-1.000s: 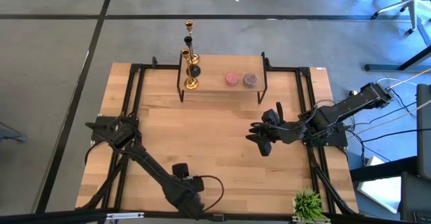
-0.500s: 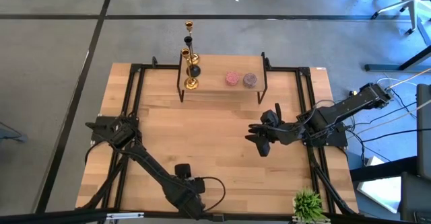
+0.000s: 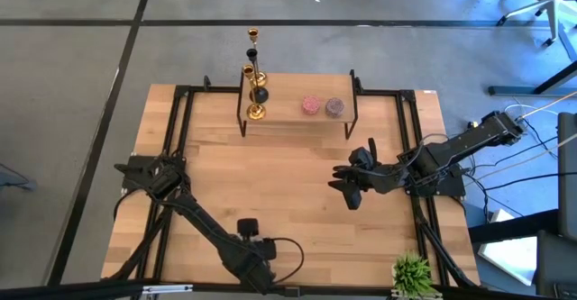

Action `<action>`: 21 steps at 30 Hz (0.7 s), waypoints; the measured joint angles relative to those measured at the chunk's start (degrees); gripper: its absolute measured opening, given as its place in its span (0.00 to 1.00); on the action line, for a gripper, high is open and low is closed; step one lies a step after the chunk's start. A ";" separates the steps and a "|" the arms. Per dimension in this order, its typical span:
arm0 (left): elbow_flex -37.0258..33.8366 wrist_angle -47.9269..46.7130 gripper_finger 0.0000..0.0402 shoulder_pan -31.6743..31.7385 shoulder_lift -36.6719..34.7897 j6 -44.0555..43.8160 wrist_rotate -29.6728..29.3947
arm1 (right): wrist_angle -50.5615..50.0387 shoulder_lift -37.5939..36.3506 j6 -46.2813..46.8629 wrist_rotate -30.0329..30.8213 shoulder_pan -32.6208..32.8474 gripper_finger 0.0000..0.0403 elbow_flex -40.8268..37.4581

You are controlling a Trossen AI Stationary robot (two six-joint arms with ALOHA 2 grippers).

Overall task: Pick & Place candle stick holders
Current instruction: Put the blue candle on the shelf

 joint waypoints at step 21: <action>0.00 0.70 0.92 0.39 -0.02 3.53 -0.28 | -0.03 0.00 0.01 -0.02 0.01 0.46 0.00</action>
